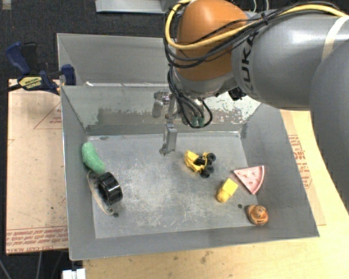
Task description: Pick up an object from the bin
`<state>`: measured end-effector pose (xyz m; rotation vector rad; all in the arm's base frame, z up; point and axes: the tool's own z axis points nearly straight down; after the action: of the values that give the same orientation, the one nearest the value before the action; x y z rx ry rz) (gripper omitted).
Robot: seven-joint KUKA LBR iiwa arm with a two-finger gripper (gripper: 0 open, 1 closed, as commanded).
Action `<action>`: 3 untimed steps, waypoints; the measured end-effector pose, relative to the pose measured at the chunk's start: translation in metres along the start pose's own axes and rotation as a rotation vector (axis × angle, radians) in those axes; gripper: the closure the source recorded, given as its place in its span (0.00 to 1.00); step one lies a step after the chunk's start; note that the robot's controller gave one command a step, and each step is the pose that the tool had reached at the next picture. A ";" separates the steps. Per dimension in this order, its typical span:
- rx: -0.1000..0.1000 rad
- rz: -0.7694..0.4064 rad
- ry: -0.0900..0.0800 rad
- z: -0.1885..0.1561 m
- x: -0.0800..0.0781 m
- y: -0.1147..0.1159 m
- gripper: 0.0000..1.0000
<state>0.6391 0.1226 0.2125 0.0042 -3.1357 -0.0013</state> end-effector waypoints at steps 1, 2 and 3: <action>-0.001 0.002 -0.008 -0.005 -0.001 -0.001 0.00; -0.002 0.064 -0.014 0.045 -0.003 0.003 0.00; 0.000 0.296 -0.003 0.069 0.025 0.003 0.00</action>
Offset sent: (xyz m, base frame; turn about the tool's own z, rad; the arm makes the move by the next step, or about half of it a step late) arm 0.0001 0.0038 -0.0730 0.0936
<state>0.6135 0.1259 0.1433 -0.4594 -3.1048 0.0000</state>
